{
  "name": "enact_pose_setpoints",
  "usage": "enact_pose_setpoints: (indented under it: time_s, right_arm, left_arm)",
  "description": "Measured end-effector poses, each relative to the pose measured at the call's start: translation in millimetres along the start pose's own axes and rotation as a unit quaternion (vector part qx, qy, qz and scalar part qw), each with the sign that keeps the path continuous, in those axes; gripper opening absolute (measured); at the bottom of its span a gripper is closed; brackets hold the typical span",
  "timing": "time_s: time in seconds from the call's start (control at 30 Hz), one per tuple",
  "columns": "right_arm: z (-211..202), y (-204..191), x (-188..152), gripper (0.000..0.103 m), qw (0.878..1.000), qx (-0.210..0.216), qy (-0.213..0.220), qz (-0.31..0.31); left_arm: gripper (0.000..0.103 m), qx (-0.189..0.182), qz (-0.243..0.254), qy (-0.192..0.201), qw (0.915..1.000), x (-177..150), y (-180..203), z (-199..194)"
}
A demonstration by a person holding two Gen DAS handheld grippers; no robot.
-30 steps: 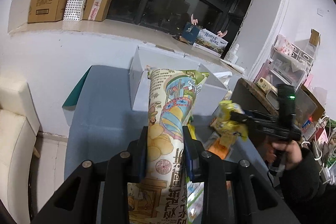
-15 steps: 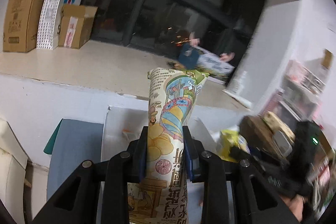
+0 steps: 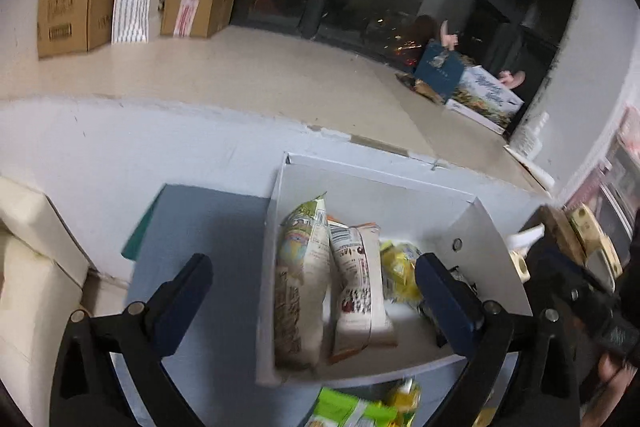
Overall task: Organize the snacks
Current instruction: 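Lower both bags into the white box and open both tools, then move both tools back to the snack pile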
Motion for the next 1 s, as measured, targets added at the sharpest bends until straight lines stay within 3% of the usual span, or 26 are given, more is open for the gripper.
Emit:
enact_pose_setpoints:
  time_s: [0.27, 0.47, 0.77, 1.0]
  right_arm:
    - [-69, -29, -19, 0.103, 0.998, 0.039, 0.041, -0.031]
    - [-132, -49, -71, 0.103, 0.993, 0.07, 0.062, -0.066]
    - [-175, -43, -164, 0.103, 0.993, 0.07, 0.041, -0.087]
    - [-188, -26, -206, 0.103, 0.993, 0.045, 0.024, -0.104]
  left_arm:
    - [0.103, -0.039, 0.066, 0.023, 0.9968, -43, 14, -90]
    - [0.103, -0.052, 0.098, 0.023, 0.9935, -107, 29, -144]
    - [0.103, -0.075, 0.112, -0.01, 0.9909, -186, 52, -171]
    - [0.103, -0.097, 0.128, -0.028, 0.9867, -198, 61, -153]
Point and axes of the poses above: each gripper's, at about its wrist camera, not at the fingertips, and z roughly the way its jaws point, y to its right, x to its top, the point moved 7 cm from there along z, roughly the way its jaws point, and after that the axes turned 7 degrees about z, right-handed, at the moved point
